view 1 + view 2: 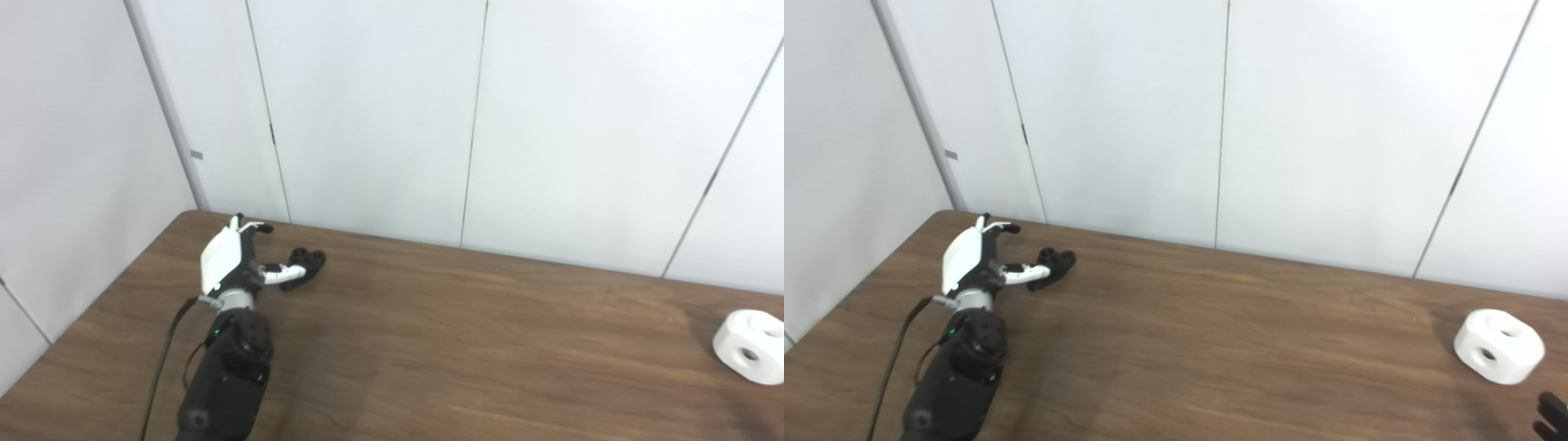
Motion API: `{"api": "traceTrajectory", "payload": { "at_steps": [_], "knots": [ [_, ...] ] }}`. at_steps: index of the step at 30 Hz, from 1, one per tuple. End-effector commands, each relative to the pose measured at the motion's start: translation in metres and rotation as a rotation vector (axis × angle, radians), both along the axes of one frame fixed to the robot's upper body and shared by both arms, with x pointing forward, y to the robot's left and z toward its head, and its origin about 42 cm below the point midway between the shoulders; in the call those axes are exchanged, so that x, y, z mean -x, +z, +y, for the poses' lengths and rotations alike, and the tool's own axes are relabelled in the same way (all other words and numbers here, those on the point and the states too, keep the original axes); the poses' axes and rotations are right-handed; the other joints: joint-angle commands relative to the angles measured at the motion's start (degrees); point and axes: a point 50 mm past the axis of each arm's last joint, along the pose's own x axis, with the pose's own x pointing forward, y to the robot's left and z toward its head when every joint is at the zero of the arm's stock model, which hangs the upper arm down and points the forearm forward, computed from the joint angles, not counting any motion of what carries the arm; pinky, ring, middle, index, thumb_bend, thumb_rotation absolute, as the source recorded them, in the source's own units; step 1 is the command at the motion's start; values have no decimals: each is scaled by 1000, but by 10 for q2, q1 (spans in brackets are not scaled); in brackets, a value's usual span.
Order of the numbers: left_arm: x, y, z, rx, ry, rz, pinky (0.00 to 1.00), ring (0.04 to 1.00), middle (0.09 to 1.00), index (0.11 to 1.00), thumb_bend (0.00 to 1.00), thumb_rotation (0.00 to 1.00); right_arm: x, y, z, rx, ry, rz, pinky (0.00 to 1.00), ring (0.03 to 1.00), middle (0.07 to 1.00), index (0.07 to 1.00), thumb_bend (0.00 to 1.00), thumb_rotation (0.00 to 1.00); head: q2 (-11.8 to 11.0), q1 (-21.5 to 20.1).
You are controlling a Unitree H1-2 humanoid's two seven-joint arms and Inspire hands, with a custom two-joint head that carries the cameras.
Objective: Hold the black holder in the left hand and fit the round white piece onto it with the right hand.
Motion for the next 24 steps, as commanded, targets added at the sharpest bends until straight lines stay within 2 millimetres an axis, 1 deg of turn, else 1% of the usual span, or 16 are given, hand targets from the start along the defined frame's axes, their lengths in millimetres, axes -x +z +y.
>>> {"api": "traceTrajectory", "payload": {
  "at_steps": [1, 3, 7, 11, 13, 17, 19, 22, 24],
  "knots": [
    [-14, 25, 1, -39, 34, -65, 1000, 1000, 1000, 768, 1000, 215, 22, -45, 10, -107, -34, 117, 913, 950, 944, 891, 150, 1000, 0, 2],
    [-18, 22, -2, -21, 46, -55, 1000, 1000, 1000, 763, 1000, 218, 22, -45, 10, -114, -32, 116, 912, 950, 944, 890, 153, 1000, 0, 3],
    [-24, 14, -5, -12, 64, -25, 1000, 1000, 1000, 788, 1000, 249, 21, -45, 11, -116, -31, 112, 921, 952, 947, 889, 146, 1000, -1, 5],
    [-26, 6, -12, 5, 74, -14, 1000, 1000, 1000, 804, 995, 247, 20, -47, 11, -115, -30, 117, 918, 950, 946, 890, 159, 1000, -5, 6],
    [-25, 4, -16, 19, 66, -15, 1000, 1000, 1000, 812, 988, 234, 20, -48, 12, -121, -33, 119, 919, 947, 943, 889, 163, 1000, -5, 7],
    [-21, 0, -24, 12, 54, -12, 1000, 1000, 1000, 793, 987, 225, 20, -47, 13, -128, -30, 114, 936, 954, 946, 886, 164, 1000, -3, 9],
    [-20, -4, -25, 11, 49, 1, 1000, 1000, 1000, 785, 997, 219, 19, -47, 13, -132, -28, 111, 940, 957, 946, 885, 156, 1000, -4, 12],
    [-17, -10, -24, 13, 39, 31, 1000, 1000, 1000, 805, 1000, 205, 19, -47, 14, -120, -31, 112, 937, 958, 952, 892, 159, 1000, -4, 15],
    [-16, -13, -23, -3, 39, 52, 1000, 1000, 1000, 801, 995, 192, 18, -47, 14, -116, -34, 113, 932, 958, 954, 898, 159, 1000, -5, 16]
  ]
}}
